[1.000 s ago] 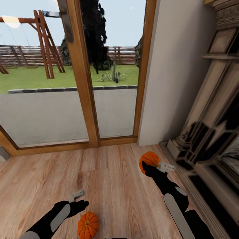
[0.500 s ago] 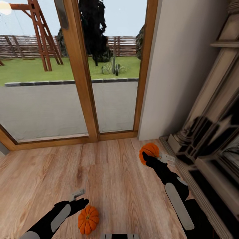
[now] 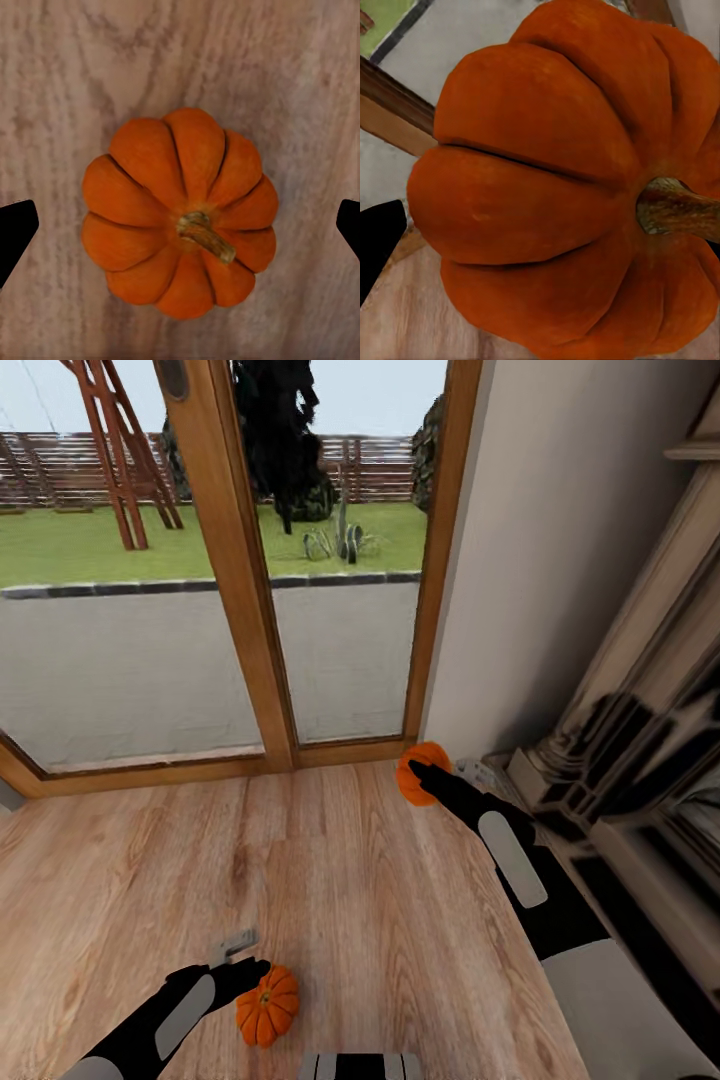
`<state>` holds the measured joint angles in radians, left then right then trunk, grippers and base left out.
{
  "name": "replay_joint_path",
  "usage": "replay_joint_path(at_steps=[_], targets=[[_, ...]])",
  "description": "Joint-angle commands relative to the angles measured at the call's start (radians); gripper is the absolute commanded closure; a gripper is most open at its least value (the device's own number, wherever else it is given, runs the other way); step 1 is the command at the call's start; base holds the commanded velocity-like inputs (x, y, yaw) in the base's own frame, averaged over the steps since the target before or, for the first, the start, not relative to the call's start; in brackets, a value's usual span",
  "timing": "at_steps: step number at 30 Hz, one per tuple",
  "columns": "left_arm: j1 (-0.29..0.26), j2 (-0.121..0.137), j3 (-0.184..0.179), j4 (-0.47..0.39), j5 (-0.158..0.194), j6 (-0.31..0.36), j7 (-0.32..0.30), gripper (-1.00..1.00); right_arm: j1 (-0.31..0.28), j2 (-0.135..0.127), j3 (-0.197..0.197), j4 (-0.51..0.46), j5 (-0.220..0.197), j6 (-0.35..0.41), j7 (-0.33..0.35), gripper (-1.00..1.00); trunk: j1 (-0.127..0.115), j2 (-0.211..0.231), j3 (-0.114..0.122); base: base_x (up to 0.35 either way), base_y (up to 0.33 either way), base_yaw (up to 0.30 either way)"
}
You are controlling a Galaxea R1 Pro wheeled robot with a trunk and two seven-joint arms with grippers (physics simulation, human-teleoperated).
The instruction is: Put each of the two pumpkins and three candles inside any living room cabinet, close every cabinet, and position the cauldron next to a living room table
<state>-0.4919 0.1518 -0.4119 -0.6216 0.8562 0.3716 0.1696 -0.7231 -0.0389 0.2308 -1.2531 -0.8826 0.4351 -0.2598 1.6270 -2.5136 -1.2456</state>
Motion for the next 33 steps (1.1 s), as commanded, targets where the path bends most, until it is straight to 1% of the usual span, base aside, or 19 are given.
replay_joint_path(at_steps=[1,2,4,17,31,33], targets=[[0.000,0.002,-0.007,-0.003,0.011,0.001,0.010,-1.00,0.001,-0.002,0.005,-0.019,-0.005,0.001,-0.007,1.00,0.000,-0.001,-0.005,0.000,0.000,0.000],[0.000,0.002,-0.007,-0.003,0.011,0.001,0.010,-1.00,0.027,-0.004,0.014,-0.095,-0.001,-0.004,0.002,1.00,0.001,-0.001,-0.009,0.000,0.000,0.000],[0.000,0.002,-0.007,-0.003,0.011,0.001,0.009,-1.00,0.035,-0.006,0.015,-0.120,0.000,-0.005,0.003,1.00,0.002,-0.001,-0.017,0.000,0.000,0.000],[0.000,0.003,-0.005,-0.003,0.011,0.000,0.008,-1.00,0.049,-0.007,0.016,-0.138,0.001,-0.006,0.005,1.00,0.008,-0.004,-0.067,0.000,0.000,0.000],[0.000,0.011,-0.002,-0.006,0.011,-0.003,0.007,-1.00,0.062,-0.007,0.016,-0.152,0.002,-0.006,0.006,1.00,0.008,-0.004,-0.067,0.000,0.000,0.000],[0.000,0.011,-0.003,-0.006,0.011,-0.017,0.007,-1.00,0.062,-0.007,0.016,-0.152,0.002,-0.006,0.006,1.00,0.008,-0.004,-0.067,0.020,0.000,0.000]])
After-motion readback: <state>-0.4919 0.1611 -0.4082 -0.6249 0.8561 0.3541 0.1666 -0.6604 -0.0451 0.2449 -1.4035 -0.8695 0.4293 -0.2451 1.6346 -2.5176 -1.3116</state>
